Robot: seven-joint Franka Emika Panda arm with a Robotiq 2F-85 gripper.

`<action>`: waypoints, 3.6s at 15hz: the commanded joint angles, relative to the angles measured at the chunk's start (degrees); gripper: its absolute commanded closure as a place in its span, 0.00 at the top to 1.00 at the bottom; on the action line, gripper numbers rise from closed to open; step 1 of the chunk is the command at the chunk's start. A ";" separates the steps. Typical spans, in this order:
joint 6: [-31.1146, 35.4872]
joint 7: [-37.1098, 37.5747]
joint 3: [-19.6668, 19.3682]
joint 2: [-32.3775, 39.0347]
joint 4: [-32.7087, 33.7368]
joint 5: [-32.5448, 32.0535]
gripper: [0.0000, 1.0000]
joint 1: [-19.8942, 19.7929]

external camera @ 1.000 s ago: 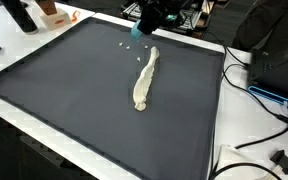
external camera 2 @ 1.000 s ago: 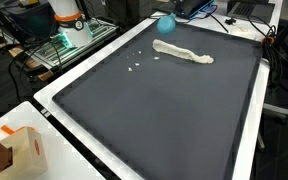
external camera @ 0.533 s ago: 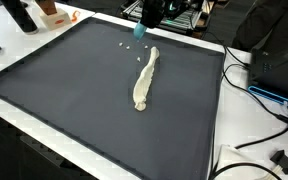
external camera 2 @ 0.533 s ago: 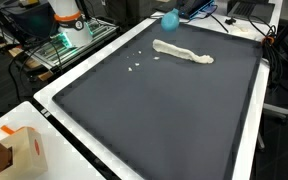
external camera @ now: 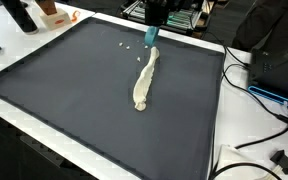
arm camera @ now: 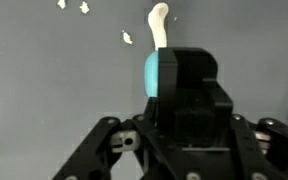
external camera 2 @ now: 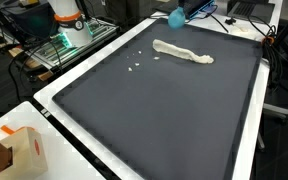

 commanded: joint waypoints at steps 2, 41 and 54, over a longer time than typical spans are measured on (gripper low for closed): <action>9.05 -1.57 0.10 -5.02 -8.01 10.65 0.25 -3.42; 31.04 -37.72 -2.24 -0.83 -18.61 73.40 0.25 -10.52; 30.00 -35.65 -2.89 3.06 -13.04 71.54 0.25 -10.84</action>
